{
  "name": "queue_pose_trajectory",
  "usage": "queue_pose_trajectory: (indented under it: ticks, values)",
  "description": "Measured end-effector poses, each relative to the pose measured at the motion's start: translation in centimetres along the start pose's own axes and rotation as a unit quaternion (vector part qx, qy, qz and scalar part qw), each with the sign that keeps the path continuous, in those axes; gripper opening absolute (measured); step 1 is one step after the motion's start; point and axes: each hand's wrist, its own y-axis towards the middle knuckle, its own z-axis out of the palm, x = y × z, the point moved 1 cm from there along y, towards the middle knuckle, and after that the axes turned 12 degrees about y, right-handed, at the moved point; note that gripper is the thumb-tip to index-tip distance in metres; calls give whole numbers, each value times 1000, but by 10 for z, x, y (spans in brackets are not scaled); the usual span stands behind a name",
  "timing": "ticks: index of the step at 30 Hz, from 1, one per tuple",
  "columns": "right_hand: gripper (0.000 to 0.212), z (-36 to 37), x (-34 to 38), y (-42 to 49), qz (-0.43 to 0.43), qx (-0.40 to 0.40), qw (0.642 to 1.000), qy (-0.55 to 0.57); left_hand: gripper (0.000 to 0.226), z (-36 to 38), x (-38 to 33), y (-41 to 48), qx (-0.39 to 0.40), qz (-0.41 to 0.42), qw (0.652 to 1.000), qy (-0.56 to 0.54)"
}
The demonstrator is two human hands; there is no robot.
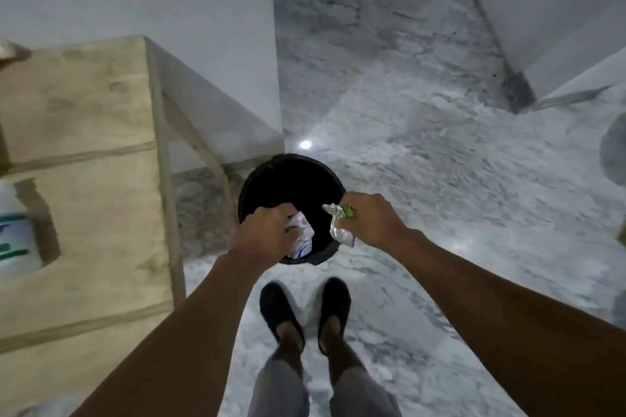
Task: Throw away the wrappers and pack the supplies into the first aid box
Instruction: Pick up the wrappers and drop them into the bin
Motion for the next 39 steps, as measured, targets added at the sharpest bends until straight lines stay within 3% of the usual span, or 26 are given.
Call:
queue_pose_trajectory:
  ticks: [5, 15, 21, 23, 27, 31, 39]
  values:
    - [10, 51, -35, 43, 35, 17, 999, -29, 13, 58, 23, 32, 12, -68, 998, -14]
    - [22, 146, -102, 143, 59, 73, 996, -10, 16, 168, 68, 84, 68, -136, 988, 32]
    - [27, 179, -127, 199, 34, 68, 997, -34, 27, 214, 87, 125, 50, -113, 990, 61]
    - [40, 185, -133, 211, 32, 74, 996, -43, 30, 223, 93, 136, 55, -97, 992, 62]
    - [61, 188, -143, 215, 47, 100, 993, -51, 28, 230, 97, 141, 72, -55, 995, 52]
    - [61, 179, -146, 201, 61, 110, 990, -65, 50, 220, 86, 132, 80, -45, 991, 100]
    - [54, 115, -99, 153, 17, 76, 992, -101, 65, 148, 50, 117, 9, -14, 980, 199]
